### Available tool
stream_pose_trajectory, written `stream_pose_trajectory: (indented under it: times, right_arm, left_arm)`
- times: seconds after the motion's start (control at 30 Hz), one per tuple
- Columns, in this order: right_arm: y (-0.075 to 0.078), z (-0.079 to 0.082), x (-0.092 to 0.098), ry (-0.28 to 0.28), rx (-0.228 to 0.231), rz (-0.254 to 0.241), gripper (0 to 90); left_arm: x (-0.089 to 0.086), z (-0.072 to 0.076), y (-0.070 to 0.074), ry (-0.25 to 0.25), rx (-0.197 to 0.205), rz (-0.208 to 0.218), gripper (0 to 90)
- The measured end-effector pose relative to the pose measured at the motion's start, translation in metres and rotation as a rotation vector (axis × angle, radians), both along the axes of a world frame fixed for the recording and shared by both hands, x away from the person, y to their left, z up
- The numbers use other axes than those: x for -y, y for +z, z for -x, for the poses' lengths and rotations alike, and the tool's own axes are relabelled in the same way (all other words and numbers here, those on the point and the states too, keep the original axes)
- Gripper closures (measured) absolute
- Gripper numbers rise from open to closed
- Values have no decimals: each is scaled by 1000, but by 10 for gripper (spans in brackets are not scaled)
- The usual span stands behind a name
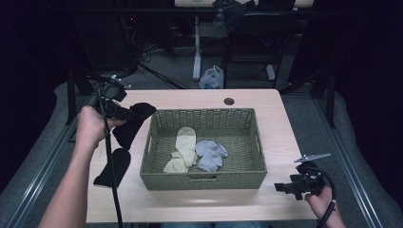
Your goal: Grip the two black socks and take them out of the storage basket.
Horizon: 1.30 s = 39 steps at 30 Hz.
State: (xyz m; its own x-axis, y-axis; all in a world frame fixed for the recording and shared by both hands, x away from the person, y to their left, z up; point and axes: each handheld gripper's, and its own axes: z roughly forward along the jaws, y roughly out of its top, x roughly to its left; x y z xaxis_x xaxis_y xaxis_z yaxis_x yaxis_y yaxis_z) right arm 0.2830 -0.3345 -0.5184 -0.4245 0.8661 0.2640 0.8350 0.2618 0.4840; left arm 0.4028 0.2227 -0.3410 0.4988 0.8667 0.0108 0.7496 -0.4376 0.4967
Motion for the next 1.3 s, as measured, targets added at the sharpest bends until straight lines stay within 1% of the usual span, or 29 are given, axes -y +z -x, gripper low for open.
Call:
stream_pose_trajectory:
  times: [0.03, 0.07, 0.27, 0.3, 0.33, 0.4, 0.43, 0.53, 0.6, 0.63, 0.67, 0.8, 0.83, 0.87, 0.9, 0.93, 0.97, 1.0, 1.03, 1.07, 1.13, 1.17, 1.2, 1.3]
  right_arm:
    - [0, 0, 0, 0, 0, 0, 163]
    - [0, 0, 0, -1, -1, 0, 163]
    - [0, 0, 0, 0, -1, 0, 163]
    - [0, 0, 0, 1, -1, 0, 163]
    - [0, 0, -1, -2, 1, -1, 164]
    - [0, 0, -1, 2, 0, 0, 163]
    - [0, 0, 0, 0, 0, 0, 163]
    - [0, 0, 0, 0, 0, 1, 163]
    - [0, 0, 0, 0, 0, 2, 163]
    - [0, 0, 0, 0, 0, 1, 164]
    - [0, 0, 0, 0, 0, 1, 163]
    - [0, 0, 0, -1, 1, 2, 163]
    - [0, 0, 0, -1, 1, 2, 163]
    - [0, 0, 0, -1, 0, 2, 163]
    - [0, 0, 0, -1, 0, 3, 163]
    - [0, 0, 0, 0, 0, 2, 163]
    - [0, 0, 0, 0, -1, 3, 163]
    - [0, 0, 0, 0, 0, 3, 163]
    - [0, 0, 0, 0, 0, 2, 163]
    - [0, 0, 0, 1, 1, 3, 163]
    - [0, 0, 0, 2, 0, 3, 163]
    - [0, 0, 0, 2, 0, 3, 163]
    - [0, 0, 0, 2, 1, 3, 163]
    - [0, 0, 0, 2, 1, 3, 163]
  left_arm:
    - [0, 0, 0, 0, 0, 0, 790]
    - [-7, 3, -3, 19, -1, 1, 790]
    - [-27, 8, -14, 69, -9, -5, 790]
    - [-27, 8, -14, 69, -9, -5, 790]
    - [-33, 9, -18, 84, -11, -8, 790]
    - [-37, 11, -23, 101, -8, -18, 790]
    - [-40, 11, -26, 108, -8, -15, 790]
    - [-46, 13, -37, 130, -21, -22, 790]
    - [-50, 14, -45, 140, -32, -16, 790]
    - [-50, 14, -45, 140, -32, -16, 790]
    - [-53, 15, -53, 149, -40, -23, 790]
    - [-59, 15, -68, 168, -56, -18, 790]
    - [-59, 15, -68, 168, -56, -18, 790]
    - [-60, 15, -75, 178, -58, -19, 790]
    - [-61, 15, -78, 179, -65, -19, 790]
    - [-61, 15, -81, 182, -68, -19, 790]
    - [-61, 15, -81, 182, -68, -19, 790]
    - [-61, 14, -88, 188, -79, -26, 790]
    - [-61, 14, -88, 188, -79, -26, 789]
    - [-61, 14, -95, 193, -83, -25, 790]
    - [-61, 14, -102, 202, -88, -30, 789]
    - [-61, 14, -102, 202, -88, -30, 789]
    - [-59, 13, -109, 218, -107, -46, 789]
    - [-60, 12, -122, 228, -126, -52, 789]
